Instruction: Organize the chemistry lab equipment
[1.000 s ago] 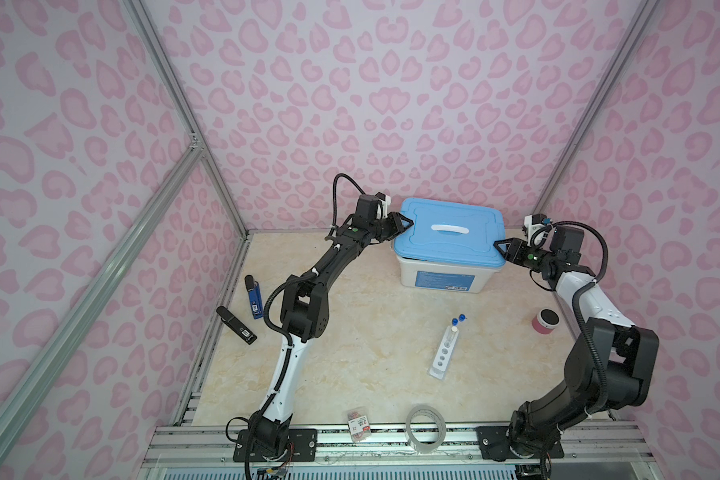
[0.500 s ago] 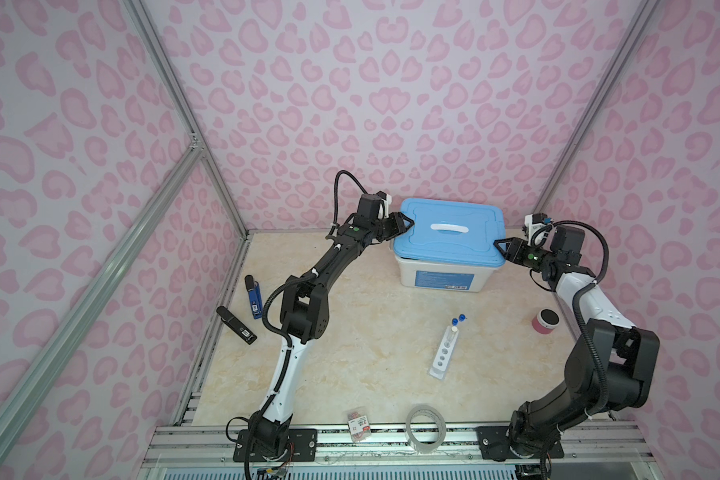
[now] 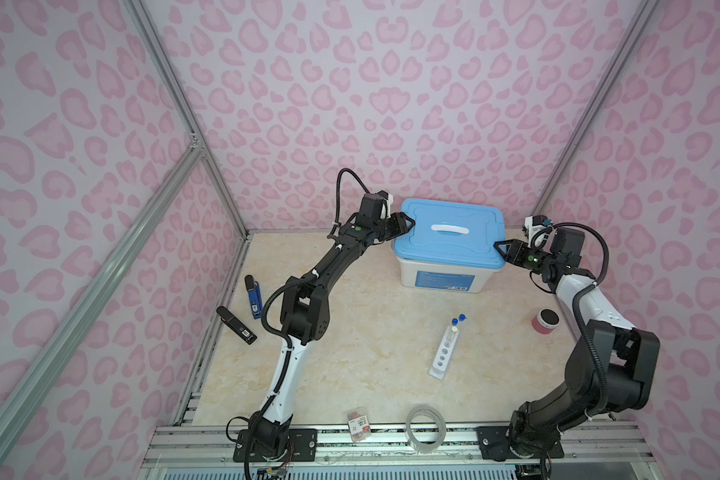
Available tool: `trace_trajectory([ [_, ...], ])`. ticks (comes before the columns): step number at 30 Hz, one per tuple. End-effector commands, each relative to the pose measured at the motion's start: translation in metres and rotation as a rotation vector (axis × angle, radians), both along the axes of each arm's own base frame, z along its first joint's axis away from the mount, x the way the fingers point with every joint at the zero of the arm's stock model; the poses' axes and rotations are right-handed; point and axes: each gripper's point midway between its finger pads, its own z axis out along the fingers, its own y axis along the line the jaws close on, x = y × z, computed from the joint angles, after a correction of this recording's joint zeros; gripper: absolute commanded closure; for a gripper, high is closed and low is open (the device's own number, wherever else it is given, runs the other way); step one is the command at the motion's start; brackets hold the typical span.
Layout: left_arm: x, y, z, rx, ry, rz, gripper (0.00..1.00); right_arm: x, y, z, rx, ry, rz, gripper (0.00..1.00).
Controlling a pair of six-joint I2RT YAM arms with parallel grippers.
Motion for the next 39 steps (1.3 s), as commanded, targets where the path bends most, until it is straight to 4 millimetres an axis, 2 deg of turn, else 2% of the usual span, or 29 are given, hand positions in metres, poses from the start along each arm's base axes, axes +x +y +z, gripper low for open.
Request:
trace_trajectory([
  [1, -0.007, 0.007, -0.002, 0.059, 0.023, 0.010, 0.43, 0.001, 0.002, 0.008, 0.009, -0.039, 0.016, 0.53],
  [6, -0.009, 0.008, -0.002, 0.093, 0.007, 0.017, 0.42, 0.001, 0.000, 0.012, 0.009, -0.051, 0.009, 0.53],
  [16, -0.016, 0.006, 0.022, 0.131, -0.068, 0.015, 0.36, 0.000, 0.001, 0.014, 0.024, -0.061, 0.010, 0.54],
  [39, -0.016, 0.012, 0.028, 0.220, -0.113, 0.046, 0.28, 0.001, -0.002, 0.009, 0.033, -0.057, 0.002, 0.54],
])
